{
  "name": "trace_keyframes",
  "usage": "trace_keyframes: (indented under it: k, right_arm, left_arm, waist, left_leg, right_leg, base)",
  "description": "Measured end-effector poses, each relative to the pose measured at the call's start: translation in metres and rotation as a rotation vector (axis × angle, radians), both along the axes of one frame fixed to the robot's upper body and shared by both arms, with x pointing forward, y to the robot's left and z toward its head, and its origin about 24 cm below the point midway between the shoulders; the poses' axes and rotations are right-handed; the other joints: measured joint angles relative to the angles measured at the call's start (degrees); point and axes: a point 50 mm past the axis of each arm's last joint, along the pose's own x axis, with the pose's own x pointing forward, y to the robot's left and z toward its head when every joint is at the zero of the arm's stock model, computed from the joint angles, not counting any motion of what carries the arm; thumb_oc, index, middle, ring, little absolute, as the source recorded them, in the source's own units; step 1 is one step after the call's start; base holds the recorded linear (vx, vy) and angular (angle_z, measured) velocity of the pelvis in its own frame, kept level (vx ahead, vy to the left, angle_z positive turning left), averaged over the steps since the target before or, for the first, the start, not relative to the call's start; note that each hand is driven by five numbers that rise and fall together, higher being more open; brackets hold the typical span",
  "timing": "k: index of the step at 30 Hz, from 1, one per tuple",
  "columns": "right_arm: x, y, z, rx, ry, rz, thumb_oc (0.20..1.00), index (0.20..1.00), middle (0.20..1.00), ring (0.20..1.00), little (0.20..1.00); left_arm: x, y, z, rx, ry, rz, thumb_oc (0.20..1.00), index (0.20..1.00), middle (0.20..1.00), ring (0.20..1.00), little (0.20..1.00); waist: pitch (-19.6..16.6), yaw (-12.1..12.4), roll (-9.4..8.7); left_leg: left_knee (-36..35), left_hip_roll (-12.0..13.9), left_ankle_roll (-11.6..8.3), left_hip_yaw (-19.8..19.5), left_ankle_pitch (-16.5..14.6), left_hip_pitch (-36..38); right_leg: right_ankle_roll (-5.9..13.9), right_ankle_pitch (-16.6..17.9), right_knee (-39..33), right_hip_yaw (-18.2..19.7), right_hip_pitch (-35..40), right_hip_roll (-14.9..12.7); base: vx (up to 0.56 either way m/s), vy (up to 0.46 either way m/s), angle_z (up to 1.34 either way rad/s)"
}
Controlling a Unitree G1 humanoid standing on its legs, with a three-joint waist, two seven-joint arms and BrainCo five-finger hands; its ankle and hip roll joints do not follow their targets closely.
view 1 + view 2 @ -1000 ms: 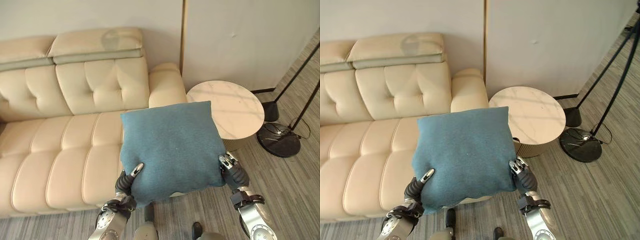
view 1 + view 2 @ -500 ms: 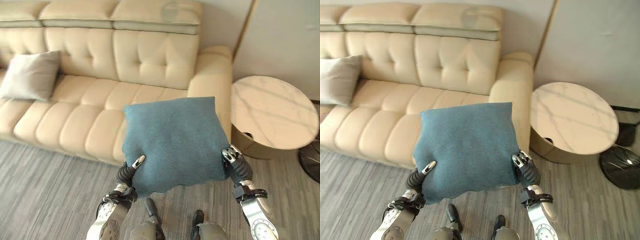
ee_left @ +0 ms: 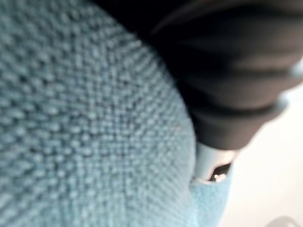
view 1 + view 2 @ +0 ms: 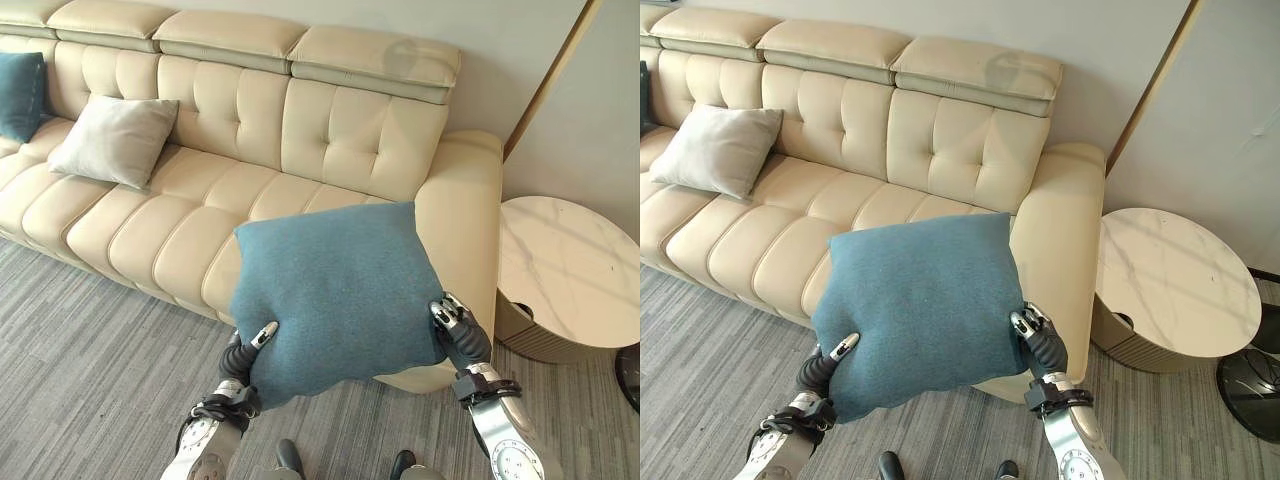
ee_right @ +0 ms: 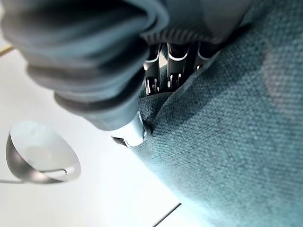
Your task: Pick up all the scattered cushions and arrange them neatly on the sofa.
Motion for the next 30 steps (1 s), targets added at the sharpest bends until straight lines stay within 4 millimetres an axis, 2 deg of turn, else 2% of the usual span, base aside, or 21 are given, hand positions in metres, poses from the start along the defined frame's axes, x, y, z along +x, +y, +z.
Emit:
trace_keyframes:
  k: [3, 5, 6, 7, 9, 10, 11, 12, 13, 14, 15, 16, 17, 18, 20, 23, 24, 25, 27, 28, 30]
  right_arm:
    - [0.001, -0.001, 0.001, 0.010, -0.008, -0.018, 0.200, 0.200, 0.200, 0.200, 0.200]
    - [0.000, -0.003, 0.001, 0.008, -0.007, -0.025, 0.200, 0.200, 0.200, 0.200, 0.200]
    - [-0.001, -0.004, 0.000, 0.007, -0.005, -0.030, 0.200, 0.200, 0.200, 0.200, 0.200]
    - [-0.001, -0.003, 0.000, 0.018, -0.006, -0.035, 0.200, 0.200, 0.200, 0.200, 0.200]
    - [-0.001, 0.001, 0.002, 0.032, -0.015, -0.035, 0.200, 0.200, 0.200, 0.200, 0.200]
    - [0.002, 0.002, 0.005, 0.032, -0.033, -0.031, 0.200, 0.200, 0.200, 0.200, 0.200]
    - [0.004, 0.002, 0.008, 0.034, -0.045, -0.027, 0.200, 0.200, 0.200, 0.200, 0.200]
    - [0.006, 0.001, 0.012, 0.034, -0.070, -0.033, 0.200, 0.200, 0.200, 0.200, 0.200]
    - [0.006, -0.001, 0.013, 0.030, -0.076, -0.034, 0.200, 0.200, 0.200, 0.200, 0.200]
    - [0.005, -0.003, 0.011, 0.038, -0.067, -0.053, 0.200, 0.200, 0.200, 0.200, 0.200]
    - [0.006, -0.004, 0.009, 0.044, -0.061, -0.068, 0.200, 0.200, 0.200, 0.200, 0.200]
    - [0.005, -0.006, 0.008, 0.041, -0.058, -0.073, 0.200, 0.200, 0.200, 0.200, 0.200]
    - [0.005, -0.008, 0.009, 0.026, -0.059, -0.067, 0.200, 0.200, 0.200, 0.200, 0.200]
    - [0.002, -0.010, 0.007, 0.027, -0.048, -0.067, 0.200, 0.200, 0.200, 0.200, 0.200]
    - [0.000, -0.014, 0.005, 0.023, -0.037, -0.081, 0.200, 0.200, 0.200, 0.200, 0.200]
    - [0.000, -0.015, 0.005, 0.017, -0.041, -0.082, 0.200, 0.200, 0.200, 0.200, 0.200]
    - [0.000, -0.016, 0.005, 0.012, -0.040, -0.081, 0.200, 0.200, 0.200, 0.200, 0.200]
    - [0.000, -0.016, 0.004, 0.011, -0.034, -0.080, 0.200, 0.200, 0.200, 0.200, 0.200]
    - [-0.002, -0.014, 0.003, 0.005, -0.028, -0.067, 0.200, 0.200, 0.200, 0.200, 0.200]
    - [-0.002, -0.014, 0.003, 0.004, -0.028, -0.066, 0.200, 0.200, 0.200, 0.200, 0.200]
    - [-0.001, -0.016, 0.004, -0.003, -0.034, -0.069, 0.200, 0.200, 0.200, 0.200, 0.200]
  left_arm:
    - [0.007, -0.001, 0.003, 0.015, -0.018, -0.006, 0.200, 0.200, 0.200, 0.200, 0.200]
    - [0.013, -0.002, 0.007, 0.041, -0.041, -0.013, 0.200, 0.200, 0.200, 0.200, 0.200]
    - [0.016, -0.004, 0.009, 0.042, -0.053, -0.020, 0.200, 0.200, 0.200, 0.200, 0.200]
    - [0.018, 0.000, 0.012, 0.055, -0.069, -0.005, 0.200, 0.200, 0.200, 0.200, 0.200]
    - [0.020, 0.006, 0.016, 0.075, -0.085, 0.004, 0.200, 0.200, 0.200, 0.200, 0.200]
    - [0.021, 0.007, 0.018, 0.080, -0.094, 0.009, 0.200, 0.200, 0.200, 0.200, 0.200]
    - [0.021, 0.007, 0.018, 0.078, -0.095, 0.014, 0.200, 0.200, 0.200, 0.200, 0.200]
    - [0.023, 0.003, 0.019, 0.084, -0.108, 0.010, 0.200, 0.200, 0.200, 0.200, 0.200]
    - [0.026, 0.001, 0.021, 0.087, -0.115, 0.006, 0.200, 0.200, 0.200, 0.200, 0.200]
    - [0.028, -0.002, 0.022, 0.098, -0.120, -0.005, 0.200, 0.200, 0.200, 0.200, 0.200]
    - [0.030, -0.002, 0.024, 0.107, -0.127, -0.010, 0.200, 0.200, 0.200, 0.200, 0.200]
    - [0.029, -0.004, 0.023, 0.103, -0.122, -0.013, 0.200, 0.200, 0.200, 0.200, 0.200]
    - [0.024, -0.005, 0.018, 0.092, -0.104, -0.005, 0.200, 0.200, 0.200, 0.200, 0.200]
    - [0.024, -0.007, 0.018, 0.100, -0.104, -0.007, 0.200, 0.200, 0.200, 0.200, 0.200]
    - [0.024, -0.009, 0.019, 0.099, -0.113, -0.011, 0.200, 0.200, 0.200, 0.200, 0.200]
    - [0.024, -0.011, 0.020, 0.090, -0.117, -0.010, 0.200, 0.200, 0.200, 0.200, 0.200]
    - [0.024, -0.011, 0.020, 0.089, -0.118, -0.010, 0.200, 0.200, 0.200, 0.200, 0.200]
    - [0.024, -0.010, 0.020, 0.089, -0.117, -0.008, 0.200, 0.200, 0.200, 0.200, 0.200]
    - [0.021, -0.008, 0.018, 0.093, -0.106, 0.000, 0.200, 0.200, 0.200, 0.200, 0.200]
    - [0.020, -0.008, 0.017, 0.088, -0.103, 0.002, 0.200, 0.200, 0.200, 0.200, 0.200]
    - [0.017, -0.011, 0.015, 0.077, -0.095, -0.001, 0.200, 0.200, 0.200, 0.200, 0.200]
  waist:
    - [0.13, 0.14, -0.19]
    - [0.39, -0.66, 0.49]
    - [0.61, -1.27, 0.73]
    - [0.74, -2.15, 0.75]
    - [0.77, -3.35, 0.51]
    - [1.35, -3.16, -0.59]
    - [1.48, -3.20, -0.47]
    - [1.91, -3.54, -1.05]
    - [2.70, -3.51, -0.49]
    - [3.04, -3.70, -1.09]
    - [3.77, -3.84, -2.62]
    - [4.25, -3.02, -2.74]
    - [4.17, -2.45, -1.35]
    - [4.29, -2.95, -0.85]
    - [4.01, -3.51, -1.08]
    - [3.43, -3.56, -0.66]
    - [3.13, -3.65, -0.42]
    - [2.95, -3.51, -1.61]
    - [1.72, -2.72, -2.69]
    - [1.46, -3.10, -3.13]
    - [1.04, -2.73, -3.16]
  left_leg:
    - [0.67, -1.17, 0.55, -1.79, -2.26, -1.26]
    - [0.53, -2.43, 1.11, -4.43, -2.62, -1.31]
    - [0.33, -2.71, 3.20, -7.18, -1.27, -0.92]
    - [0.03, -2.47, 3.95, -9.04, -0.73, -1.88]
    - [-0.21, -2.69, 4.01, -11.80, -0.64, -3.36]
    - [0.24, -3.28, 5.05, -11.91, 0.01, -3.98]
    - [0.66, -3.32, 4.74, -12.70, -0.21, -4.92]
    - [1.05, -3.81, 5.07, -14.28, -0.46, -6.31]
    - [1.36, -3.85, 5.04, -15.45, -0.48, -6.97]
    - [-0.02, -5.52, 3.63, -16.46, -1.35, -6.48]
    - [3.60, -6.61, 4.13, -16.05, -3.44, -7.08]
    - [8.33, -6.48, 3.78, -15.32, -5.10, -7.00]
    - [7.50, -5.38, 2.02, -15.44, -7.58, -4.14]
    - [5.70, -5.20, 1.79, -16.33, -7.69, -2.78]
    - [4.80, -4.39, 0.60, -16.24, -8.36, -0.73]
    - [9.46, -2.35, -1.05, -15.96, -9.47, -0.10]
    - [10.56, -1.97, -1.93, -15.73, -10.14, -0.17]
    - [17.30, -1.46, -2.76, -15.69, -10.82, -1.82]
    - [22.93, -1.24, -2.92, -15.12, -10.82, -3.23]
    - [29.57, -0.57, -2.50, -14.35, -11.91, -6.49]
    - [24.57, -0.76, -2.04, -14.99, -13.05, -6.86]
  right_leg:
    - [1.29, -1.32, 5.41, -0.45, -1.43, -2.55]
    - [1.45, -1.72, 17.05, 2.34, -5.45, -5.88]
    - [1.91, -3.74, 24.43, 6.54, -9.29, -6.60]
    - [1.90, -7.64, 28.42, 13.65, -12.80, -3.31]
    - [2.80, -9.71, 22.57, 20.80, -13.77, 3.26]
    - [1.00, -9.15, 20.17, 20.67, -16.01, 5.25]
    - [0.81, -9.09, 17.67, 21.22, -16.60, 6.46]
    - [-0.21, -8.18, 14.03, 19.07, -19.14, 7.31]
    - [0.38, -7.71, 11.48, 17.35, -19.04, 7.76]
    - [-0.64, -6.20, 8.84, 14.75, -19.01, 6.65]
    - [-1.27, -4.06, 8.74, 11.75, -18.44, 4.00]
    - [-1.14, -2.74, 8.61, 10.28, -17.79, 3.34]
    - [-1.53, -1.28, 9.07, 8.85, -16.54, 3.99]
    - [-1.70, -1.81, 9.78, 7.71, -15.55, 3.97]
    - [-3.08, -2.89, 10.76, 7.53, -14.35, 4.60]
    - [-6.16, -3.29, 9.86, 7.49, -11.54, 6.61]
    - [-6.46, -4.01, 9.75, 7.85, -11.14, 7.18]
    - [-7.81, -4.77, 8.69, 9.62, -10.14, 7.90]
    - [-8.66, -3.62, 7.26, 11.37, -8.47, 7.95]
    - [-10.70, -2.06, 5.35, 12.11, -6.56, 8.12]
    - [-10.82, -2.23, 3.32, 15.80, -5.07, 8.83]
  base:
    - [0.08, 0.246, 0.37]
    - [0.01, 0.170, 0.67]
    - [0.08, 0.103, 0.66]
    - [0.12, 0.064, 0.87]
    - [0.18, 0.041, 0.85]
    - [0.32, 0.022, 0.56]
    - [0.28, -0.012, 0.70]
    - [0.44, -0.032, 0.79]
    - [0.29, -0.045, 1.24]
    - [0.18, -0.041, 1.07]
    - [0.16, -0.059, 0.87]
    - [0.39, -0.086, 0.16]
    - [0.51, -0.122, 0.12]
    - [0.53, -0.138, 0.20]
    - [0.31, -0.104, 0.34]
    - [0.27, -0.099, -0.01]
    - [0.27, -0.092, -0.29]
    - [0.18, -0.018, -0.38]
    - [0.16, 0.027, -0.54]
    - [0.20, 0.059, -0.68]
    - [0.24, 0.082, -0.76]
